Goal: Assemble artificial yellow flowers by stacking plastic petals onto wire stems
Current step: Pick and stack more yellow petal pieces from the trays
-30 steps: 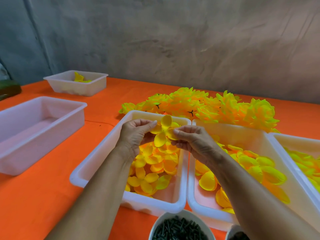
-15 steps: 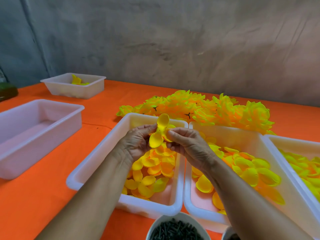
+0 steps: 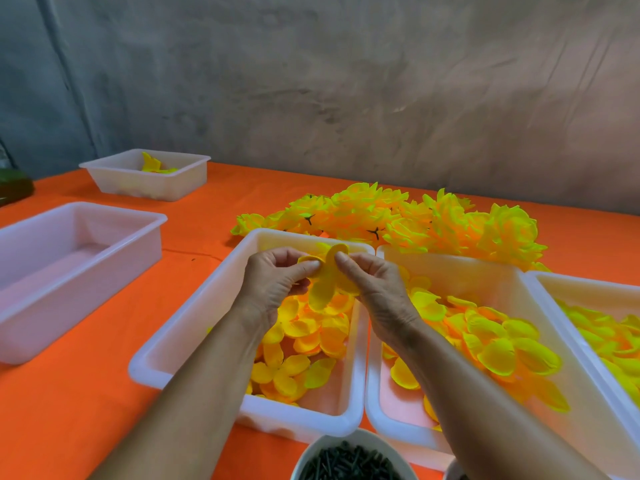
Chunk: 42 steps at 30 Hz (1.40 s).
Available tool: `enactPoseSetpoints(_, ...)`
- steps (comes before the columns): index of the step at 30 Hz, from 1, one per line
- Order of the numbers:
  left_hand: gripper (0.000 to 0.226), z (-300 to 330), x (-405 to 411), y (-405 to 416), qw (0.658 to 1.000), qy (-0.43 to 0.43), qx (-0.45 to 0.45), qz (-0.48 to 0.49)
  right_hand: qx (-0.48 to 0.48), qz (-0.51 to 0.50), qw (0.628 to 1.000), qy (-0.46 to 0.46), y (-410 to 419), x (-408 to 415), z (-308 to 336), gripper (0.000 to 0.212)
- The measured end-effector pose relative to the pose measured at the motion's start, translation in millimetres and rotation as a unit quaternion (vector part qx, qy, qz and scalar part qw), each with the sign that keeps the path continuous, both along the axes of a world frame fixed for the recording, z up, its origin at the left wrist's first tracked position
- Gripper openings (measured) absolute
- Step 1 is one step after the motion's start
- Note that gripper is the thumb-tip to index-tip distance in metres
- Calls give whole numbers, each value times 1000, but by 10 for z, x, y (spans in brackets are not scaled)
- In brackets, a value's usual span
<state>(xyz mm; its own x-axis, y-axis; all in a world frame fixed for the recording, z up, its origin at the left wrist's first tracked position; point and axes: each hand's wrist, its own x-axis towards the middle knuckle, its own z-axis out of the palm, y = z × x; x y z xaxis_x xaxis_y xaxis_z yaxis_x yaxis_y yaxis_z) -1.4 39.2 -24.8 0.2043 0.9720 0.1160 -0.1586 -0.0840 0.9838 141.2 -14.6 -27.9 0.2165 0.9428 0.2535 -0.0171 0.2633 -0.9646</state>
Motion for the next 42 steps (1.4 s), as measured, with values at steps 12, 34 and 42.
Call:
enactPoseSetpoints(12, 24, 48, 34, -53, 993, 4, -65, -99, -13, 11, 1000, 4, 0, 22, 32, 31)
enactPoseSetpoints(34, 34, 39, 101, -150, 982, 120, 91, -113, 29, -36, 995, 86, 33, 0, 5, 23)
enactPoseSetpoints(42, 6, 33, 65, -75, 996, 60, 61, 7, 18, -41, 998, 52, 19, -13, 1, 19)
